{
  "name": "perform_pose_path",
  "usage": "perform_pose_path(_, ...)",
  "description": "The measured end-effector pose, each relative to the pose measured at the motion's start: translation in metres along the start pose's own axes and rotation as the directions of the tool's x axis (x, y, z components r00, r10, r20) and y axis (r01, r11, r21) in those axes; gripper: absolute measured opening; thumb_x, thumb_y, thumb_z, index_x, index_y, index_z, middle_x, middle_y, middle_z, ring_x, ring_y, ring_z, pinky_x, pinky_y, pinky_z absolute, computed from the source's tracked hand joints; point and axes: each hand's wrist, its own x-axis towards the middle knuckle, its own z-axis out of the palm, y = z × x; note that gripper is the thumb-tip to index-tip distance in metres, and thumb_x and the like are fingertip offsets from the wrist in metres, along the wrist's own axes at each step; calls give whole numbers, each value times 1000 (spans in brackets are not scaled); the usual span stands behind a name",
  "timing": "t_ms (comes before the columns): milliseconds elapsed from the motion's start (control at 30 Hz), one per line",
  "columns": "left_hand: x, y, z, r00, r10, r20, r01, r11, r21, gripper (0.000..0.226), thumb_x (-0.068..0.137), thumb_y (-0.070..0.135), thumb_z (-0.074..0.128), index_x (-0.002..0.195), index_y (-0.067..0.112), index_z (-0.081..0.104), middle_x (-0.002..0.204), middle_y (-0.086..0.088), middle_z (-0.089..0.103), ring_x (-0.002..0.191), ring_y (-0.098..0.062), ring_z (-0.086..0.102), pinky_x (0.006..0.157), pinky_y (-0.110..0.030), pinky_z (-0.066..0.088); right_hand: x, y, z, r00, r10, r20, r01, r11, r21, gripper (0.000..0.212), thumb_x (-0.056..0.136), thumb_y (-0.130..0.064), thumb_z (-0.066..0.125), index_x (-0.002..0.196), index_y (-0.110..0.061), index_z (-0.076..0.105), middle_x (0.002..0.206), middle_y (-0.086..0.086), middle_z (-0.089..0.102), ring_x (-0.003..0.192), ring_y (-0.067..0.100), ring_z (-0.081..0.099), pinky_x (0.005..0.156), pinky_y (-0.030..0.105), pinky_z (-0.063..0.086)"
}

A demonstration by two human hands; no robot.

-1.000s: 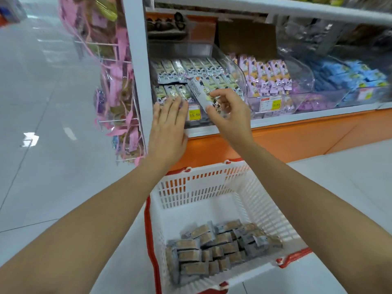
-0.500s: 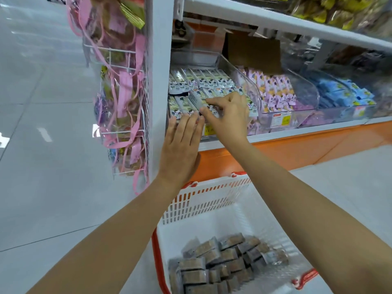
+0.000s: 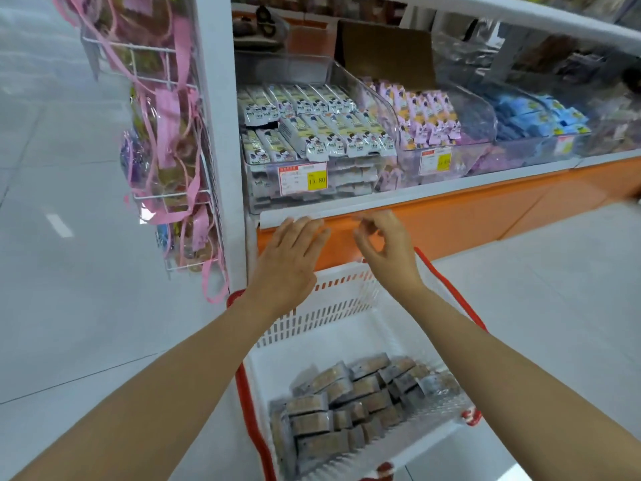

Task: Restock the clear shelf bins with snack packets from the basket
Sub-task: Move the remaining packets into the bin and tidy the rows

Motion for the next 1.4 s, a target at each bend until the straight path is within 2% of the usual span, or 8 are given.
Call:
perform_pose_path(133,-16,1,25,946,-62,319,63,998,7,74,97,33,48,157,15,8,164,-7,7,151,-25,4,123,-42,-2,-58,38,13,963,185,196,-178,983,-49,19,93,-18,64,111,-16,67,89,-1,61,81,12,56,73,32,49)
perform_pose_path(300,-44,-9,52,870,-136,473,160,987,-10,78,98,36,47,157,16,-1,165,-4,4,152,-23,5,123,-44,3,-120,74,42,783,426,453,-368,905,-215,18,93,-26,64,110,-19,67,88,-1,63,81,14,59,79,36,53)
perform_pose_path(500,-55,-13,71,881,-126,456,147,989,-11,79,100,39,41,155,15,-10,165,-5,-1,152,-23,2,123,-44,5,-169,107,76,437,648,624,-459,757,-465,32,94,-38,60,122,-22,60,107,-2,63,92,16,62,83,32,53)
perform_pose_path(633,-59,-14,78,898,-129,422,143,990,-3,77,100,41,40,156,15,-6,165,-6,3,152,-24,6,123,-45,7,-177,111,89,309,667,678,-480,724,-494,29,94,-37,60,118,-21,61,104,0,64,85,15,58,66,22,45)
perform_pose_path(867,-60,-14,80,901,-124,416,147,989,-23,77,100,42,39,156,15,-5,165,-5,7,151,-24,8,123,-45,9,-163,103,94,379,667,641,-615,699,-364,12,89,-23,71,96,-14,73,78,-8,65,71,4,59,57,8,40)
perform_pose_path(1067,-60,-11,76,915,-102,391,123,992,-29,77,99,38,43,156,10,-1,164,-10,11,150,-26,13,123,-45,7,-125,82,75,518,611,599,-647,737,-192,6,88,-12,70,84,-13,74,84,6,71,75,14,63,69,23,51)
perform_pose_path(1167,-59,-6,68,948,-6,318,56,987,-148,72,95,29,52,155,9,18,161,-11,21,149,-27,19,123,-44,4,-100,72,61,578,608,544,-675,731,-100,9,88,-11,69,83,-5,73,81,18,69,73,19,61,72,38,52)
perform_pose_path(1400,-29,11,44,949,-32,312,180,871,-457,67,91,49,59,146,17,41,146,-1,43,132,-21,37,107,-36,35,-45,34,29,638,587,498,-741,644,190,5,87,-5,69,84,-2,72,79,7,69,68,13,59,65,21,51)
